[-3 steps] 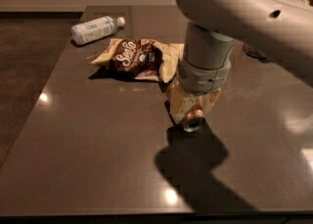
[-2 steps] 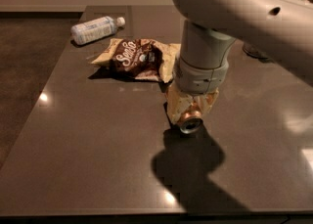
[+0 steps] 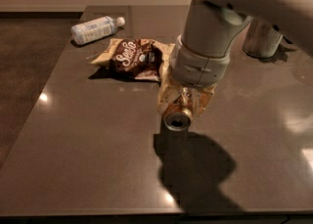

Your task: Place orange can upright

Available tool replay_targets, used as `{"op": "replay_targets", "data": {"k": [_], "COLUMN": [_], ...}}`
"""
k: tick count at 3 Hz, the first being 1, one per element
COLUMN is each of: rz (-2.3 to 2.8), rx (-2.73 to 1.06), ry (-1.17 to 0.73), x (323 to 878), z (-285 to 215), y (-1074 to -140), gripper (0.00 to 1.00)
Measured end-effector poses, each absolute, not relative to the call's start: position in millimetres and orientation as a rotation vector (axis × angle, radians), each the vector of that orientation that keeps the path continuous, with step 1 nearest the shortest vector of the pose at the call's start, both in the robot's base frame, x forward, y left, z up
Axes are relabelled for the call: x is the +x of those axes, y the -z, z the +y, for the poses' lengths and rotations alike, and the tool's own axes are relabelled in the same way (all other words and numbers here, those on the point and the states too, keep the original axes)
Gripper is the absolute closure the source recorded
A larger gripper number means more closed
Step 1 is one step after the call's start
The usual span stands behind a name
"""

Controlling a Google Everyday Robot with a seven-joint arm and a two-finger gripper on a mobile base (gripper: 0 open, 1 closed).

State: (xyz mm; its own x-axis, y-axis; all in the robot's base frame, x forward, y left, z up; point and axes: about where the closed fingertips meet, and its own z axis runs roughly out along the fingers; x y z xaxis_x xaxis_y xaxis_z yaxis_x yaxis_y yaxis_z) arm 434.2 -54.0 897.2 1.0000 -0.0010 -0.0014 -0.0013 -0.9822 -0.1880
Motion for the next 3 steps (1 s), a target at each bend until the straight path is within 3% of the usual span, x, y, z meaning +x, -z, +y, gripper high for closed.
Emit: {"op": "replay_targets", "data": {"k": [3], "rz": [0.592], "rx": [-2.686], "ry": [-0.182], "x": [451.2], "z": [-27.6], "y": [-912.9], "gripper": [1.0]}}
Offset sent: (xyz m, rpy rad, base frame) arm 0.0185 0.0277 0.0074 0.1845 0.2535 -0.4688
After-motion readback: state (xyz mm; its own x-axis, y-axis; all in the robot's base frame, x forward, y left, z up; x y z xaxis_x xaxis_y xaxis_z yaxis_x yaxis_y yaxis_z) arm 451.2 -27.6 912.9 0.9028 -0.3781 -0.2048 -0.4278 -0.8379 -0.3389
